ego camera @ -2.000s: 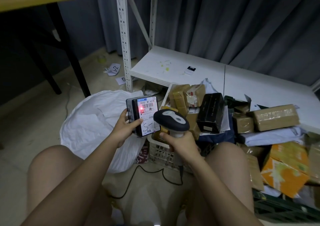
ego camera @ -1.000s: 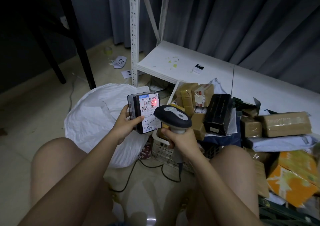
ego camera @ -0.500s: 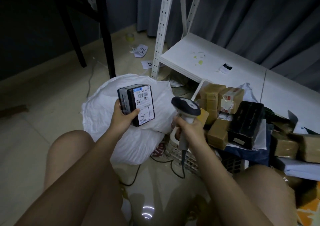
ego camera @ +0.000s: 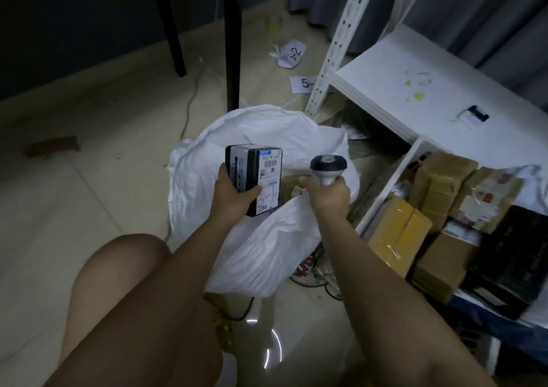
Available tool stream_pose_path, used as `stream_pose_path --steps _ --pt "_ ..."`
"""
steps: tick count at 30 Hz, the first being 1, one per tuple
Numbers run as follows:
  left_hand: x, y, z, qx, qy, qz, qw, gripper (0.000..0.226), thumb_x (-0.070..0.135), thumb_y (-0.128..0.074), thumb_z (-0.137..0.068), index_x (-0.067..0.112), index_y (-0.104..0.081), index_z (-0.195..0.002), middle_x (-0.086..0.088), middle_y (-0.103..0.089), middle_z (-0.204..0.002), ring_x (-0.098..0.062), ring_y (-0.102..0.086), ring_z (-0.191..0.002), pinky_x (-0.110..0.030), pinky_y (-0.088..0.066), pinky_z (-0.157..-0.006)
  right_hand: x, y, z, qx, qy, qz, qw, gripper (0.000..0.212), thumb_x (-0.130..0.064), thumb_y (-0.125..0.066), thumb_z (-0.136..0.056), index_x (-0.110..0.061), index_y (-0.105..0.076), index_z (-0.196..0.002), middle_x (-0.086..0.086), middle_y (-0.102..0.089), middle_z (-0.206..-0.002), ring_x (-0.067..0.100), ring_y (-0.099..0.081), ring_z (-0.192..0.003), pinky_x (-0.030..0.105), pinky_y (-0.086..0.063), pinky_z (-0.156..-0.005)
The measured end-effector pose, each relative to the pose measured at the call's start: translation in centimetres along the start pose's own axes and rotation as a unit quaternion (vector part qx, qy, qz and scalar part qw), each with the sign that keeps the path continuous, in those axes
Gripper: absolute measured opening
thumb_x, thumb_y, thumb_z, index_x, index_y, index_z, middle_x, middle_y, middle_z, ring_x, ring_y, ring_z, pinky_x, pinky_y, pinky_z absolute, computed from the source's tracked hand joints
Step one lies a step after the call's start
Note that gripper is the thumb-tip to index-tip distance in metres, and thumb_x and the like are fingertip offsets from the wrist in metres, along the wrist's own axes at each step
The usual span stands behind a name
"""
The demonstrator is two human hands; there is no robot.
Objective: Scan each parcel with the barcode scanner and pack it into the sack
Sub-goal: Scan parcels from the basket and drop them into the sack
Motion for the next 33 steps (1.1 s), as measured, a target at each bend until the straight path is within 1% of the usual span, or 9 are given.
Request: stream_pose_path --steps 3,7,14,19,22,24,26,28,33 --pt "-1.3 0.2 -0.4 0.006 0.021 -0.001 1.000 0.066 0.008 -0.076 -0.079 0.013 -0.039 -0.133 -0.006 -0.054 -0.131 -0.021 -0.054 -0.120 -0.039 -0.048 -0.098 0.3 -1.0 -0.9 0.000 -0.010 0.121 0.993 0.057 -0.037 -0.068 -0.084 -0.012 -0.044 -0.129 0.012 -0.044 -0.124 0.034 -0.055 -0.109 0.047 -0.047 -0.095" --pt "-2.1 0.3 -1.2 0.012 0.034 0.003 0.999 0.065 0.010 -0.076 -0.079 0.014 -0.039 -0.131 -0.006 -0.055 -0.130 -0.022 -0.055 -0.119 -0.044 -0.048 -0.100 2.2 -0.6 -1.1 0.008 -0.038 0.117 0.992 0.042 -0.026 -0.060 -0.090 -0.010 -0.046 -0.127 0.014 -0.055 -0.124 0.035 -0.057 -0.112 0.043 -0.048 -0.094" --pt "-1.9 -1.8 -2.4 -0.029 0.030 -0.025 0.999 0.076 0.020 -0.076 -0.080 0.013 -0.027 -0.137 -0.008 -0.050 -0.135 -0.023 -0.052 -0.121 -0.036 -0.046 -0.097 2.8 5.2 4.4 0.036 -0.030 -0.131 0.990 0.035 -0.003 -0.071 -0.079 -0.010 -0.059 -0.112 0.005 -0.065 -0.098 0.022 -0.063 -0.092 0.034 -0.052 -0.083" --pt "-1.9 -2.5 -1.9 -0.063 0.003 -0.108 0.992 0.077 0.054 -0.072 -0.063 0.035 -0.025 -0.122 -0.009 -0.050 -0.134 -0.027 -0.055 -0.117 -0.049 -0.049 -0.095 2.7 11.2 8.7 0.089 0.031 -0.251 0.963 0.026 0.009 -0.066 -0.083 -0.015 -0.061 -0.093 0.000 -0.066 -0.096 -0.001 -0.065 -0.080 0.016 -0.054 -0.075" --pt "-2.9 -3.6 -1.4 -0.128 0.005 -0.316 0.940 0.073 0.046 -0.061 -0.088 0.027 -0.023 -0.147 -0.018 -0.027 -0.153 -0.037 -0.030 -0.138 -0.050 -0.035 -0.108 2.6 11.8 9.5 0.052 0.052 -0.262 0.962 0.046 0.016 -0.061 -0.084 -0.028 -0.050 -0.076 -0.014 -0.056 -0.081 -0.010 -0.058 -0.066 0.007 -0.045 -0.064" --pt "-3.6 -3.4 -0.6 -0.146 0.027 -0.417 0.897 0.063 0.043 -0.047 -0.097 0.029 -0.019 -0.152 -0.018 -0.008 -0.159 -0.039 -0.010 -0.145 -0.048 -0.022 -0.114 3.3 11.6 9.3 0.036 0.045 -0.223 0.973 0.037 0.012 -0.064 -0.084 -0.023 -0.056 -0.077 -0.012 -0.057 -0.076 -0.010 -0.057 -0.062 0.002 -0.042 -0.057" --pt "-2.9 -3.8 0.1 -0.165 -0.002 -0.395 0.904 0.055 0.034 -0.048 -0.098 0.024 -0.030 -0.150 -0.019 -0.019 -0.156 -0.037 -0.021 -0.142 -0.043 -0.025 -0.114 4.7 11.3 8.9 0.036 0.036 -0.186 0.981 0.015 0.005 -0.070 -0.083 -0.006 -0.067 -0.092 -0.001 -0.064 -0.079 -0.002 -0.061 -0.069 0.007 -0.045 -0.061" --pt "-1.6 -4.6 1.3 -0.190 -0.043 -0.344 0.919 0.048 0.024 -0.055 -0.096 0.014 -0.044 -0.142 -0.015 -0.035 -0.151 -0.033 -0.038 -0.134 -0.039 -0.032 -0.110 6.1 10.8 8.6 0.034 0.024 -0.167 0.985 0.025 0.002 -0.071 -0.082 0.004 -0.065 -0.106 0.008 -0.068 -0.090 0.017 -0.064 -0.082 0.022 -0.047 -0.073" --pt "0.6 -4.5 4.0 -0.151 -0.055 -0.297 0.941 0.042 0.019 -0.057 -0.092 0.015 -0.052 -0.134 -0.010 -0.055 -0.136 -0.030 -0.055 -0.117 -0.038 -0.046 -0.097 8.5 11.2 9.3 0.055 0.014 -0.155 0.986 0.031 0.003 -0.071 -0.078 0.007 -0.063 -0.107 0.019 -0.069 -0.102 0.033 -0.066 -0.095 0.048 -0.055 -0.087"
Point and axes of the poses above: each hand's wrist, its own z-axis away from the middle knuckle, its own y-axis out of the back of the hand, x = y × z, the point moved 9 cm from there along -z, towards the middle knuckle
